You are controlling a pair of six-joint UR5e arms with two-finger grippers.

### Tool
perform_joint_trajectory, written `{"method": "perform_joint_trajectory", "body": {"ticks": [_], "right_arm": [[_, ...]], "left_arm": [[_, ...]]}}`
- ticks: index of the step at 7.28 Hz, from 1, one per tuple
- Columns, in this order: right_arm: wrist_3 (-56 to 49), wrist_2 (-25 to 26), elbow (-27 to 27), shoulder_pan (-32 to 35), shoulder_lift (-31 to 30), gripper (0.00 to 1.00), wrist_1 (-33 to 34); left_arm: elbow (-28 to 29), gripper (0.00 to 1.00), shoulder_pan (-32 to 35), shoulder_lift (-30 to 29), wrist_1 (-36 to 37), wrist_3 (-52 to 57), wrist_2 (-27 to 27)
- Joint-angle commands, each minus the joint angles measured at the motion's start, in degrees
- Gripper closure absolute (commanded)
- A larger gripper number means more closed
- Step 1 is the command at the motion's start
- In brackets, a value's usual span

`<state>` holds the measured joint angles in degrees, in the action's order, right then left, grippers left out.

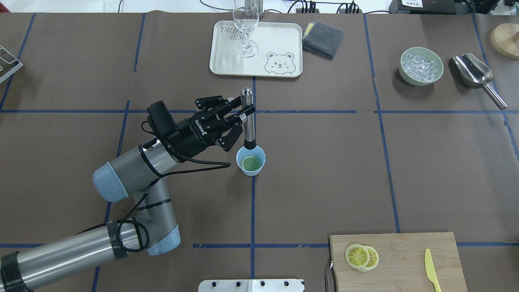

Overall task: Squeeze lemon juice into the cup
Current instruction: 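Lower the muddler into the cup with the left gripper to press the lemon, then lift the muddler out of the cup and carry it back with the left gripper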

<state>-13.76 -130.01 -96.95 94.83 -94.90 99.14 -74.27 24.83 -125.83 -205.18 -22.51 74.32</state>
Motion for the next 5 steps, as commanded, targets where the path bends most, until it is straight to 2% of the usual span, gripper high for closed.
{"method": "perform_joint_trajectory", "body": {"ticks": [1, 2, 4, 5], "right_arm": [[0.0, -0.1, -0.1, 0.0, -0.3, 0.00, 0.0], [0.0, -0.1, -0.1, 0.0, -0.4, 0.00, 0.0], [0.0, -0.1, 0.0, 0.1, -0.5, 0.00, 0.0], [0.0, -0.1, 0.0, 0.1, -0.5, 0.00, 0.0]], "left_arm": [[-2.1, 1.00, 3.0, 0.7, 4.0, -0.6, 0.2], [-6.8, 1.00, 4.8, 1.5, 13.3, -1.0, 1.1], [-16.0, 1.00, 10.0, 1.9, 38.0, -2.1, 6.3], [-18.7, 1.00, 11.5, 1.8, 49.1, -2.3, 8.2]]}}
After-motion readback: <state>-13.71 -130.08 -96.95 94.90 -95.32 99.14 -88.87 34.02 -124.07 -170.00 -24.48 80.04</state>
